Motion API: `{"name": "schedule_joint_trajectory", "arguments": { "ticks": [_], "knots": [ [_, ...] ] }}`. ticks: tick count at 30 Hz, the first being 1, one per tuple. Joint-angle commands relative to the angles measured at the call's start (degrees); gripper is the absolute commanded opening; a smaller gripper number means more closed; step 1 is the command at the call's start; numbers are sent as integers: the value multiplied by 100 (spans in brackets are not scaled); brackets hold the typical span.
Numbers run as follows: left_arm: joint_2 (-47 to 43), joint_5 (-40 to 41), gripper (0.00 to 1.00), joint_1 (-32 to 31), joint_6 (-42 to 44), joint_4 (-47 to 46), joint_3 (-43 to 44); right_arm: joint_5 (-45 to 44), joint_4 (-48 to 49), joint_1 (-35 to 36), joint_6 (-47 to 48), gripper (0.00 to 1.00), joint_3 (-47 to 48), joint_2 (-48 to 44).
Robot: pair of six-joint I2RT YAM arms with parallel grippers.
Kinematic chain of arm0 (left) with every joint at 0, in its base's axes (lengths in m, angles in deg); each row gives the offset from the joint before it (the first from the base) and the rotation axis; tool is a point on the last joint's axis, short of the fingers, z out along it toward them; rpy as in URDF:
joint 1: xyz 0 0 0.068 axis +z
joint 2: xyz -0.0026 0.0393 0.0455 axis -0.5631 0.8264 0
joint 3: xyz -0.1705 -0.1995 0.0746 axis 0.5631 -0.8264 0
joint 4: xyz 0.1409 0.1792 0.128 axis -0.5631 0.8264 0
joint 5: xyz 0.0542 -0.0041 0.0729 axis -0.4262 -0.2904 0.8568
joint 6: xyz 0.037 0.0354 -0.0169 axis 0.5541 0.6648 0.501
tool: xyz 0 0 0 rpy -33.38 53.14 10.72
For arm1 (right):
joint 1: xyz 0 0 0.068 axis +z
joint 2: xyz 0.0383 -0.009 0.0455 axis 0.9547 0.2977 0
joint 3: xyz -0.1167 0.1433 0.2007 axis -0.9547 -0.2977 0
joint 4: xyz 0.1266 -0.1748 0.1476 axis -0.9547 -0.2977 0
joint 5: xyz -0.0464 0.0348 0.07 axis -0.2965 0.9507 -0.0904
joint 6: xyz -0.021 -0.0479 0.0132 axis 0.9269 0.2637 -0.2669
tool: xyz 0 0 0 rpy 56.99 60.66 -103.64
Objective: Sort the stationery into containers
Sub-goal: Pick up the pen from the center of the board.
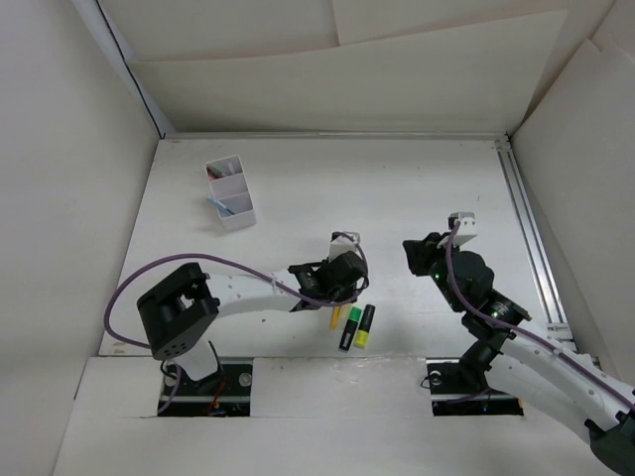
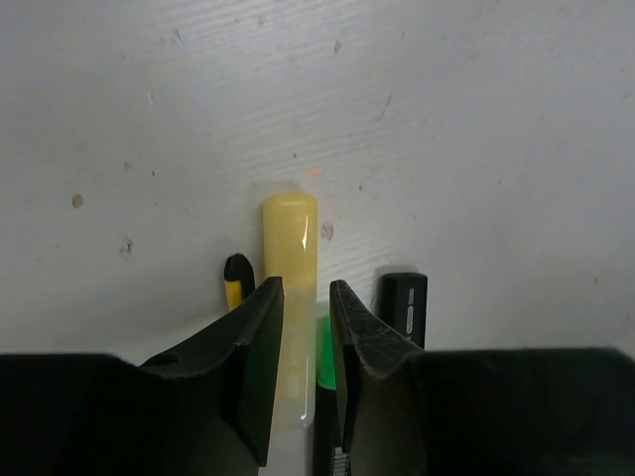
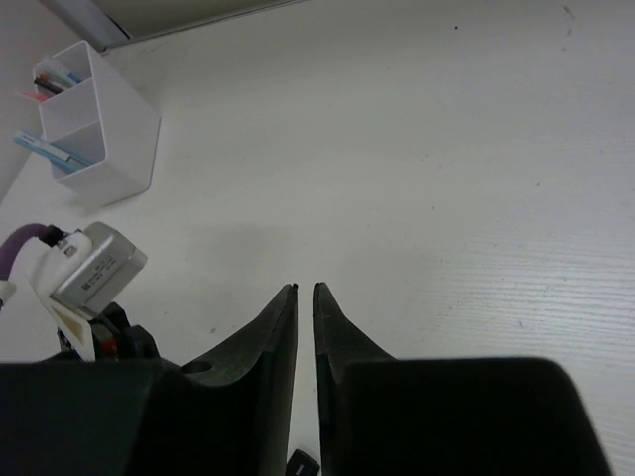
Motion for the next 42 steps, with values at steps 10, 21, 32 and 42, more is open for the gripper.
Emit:
{"name": "schedule_joint_trajectory", "arguments": {
  "ticks": [10,21,32,42],
  "knots": [
    [-532,233,22,-210,-972,124,-801,-33,1,-26,-6,20,191,123],
    [-849,709,21,-263,-1234,194,-959,73,1,-26,-6,20,244,230],
    [-1158,1218,31,-263,-1710,818,-1110,125,1,-26,-6,20,244,230],
    [-367,1438,33,-263,-1763,810,-924,292,54,-26,47,23,244,282]
  ]
}}
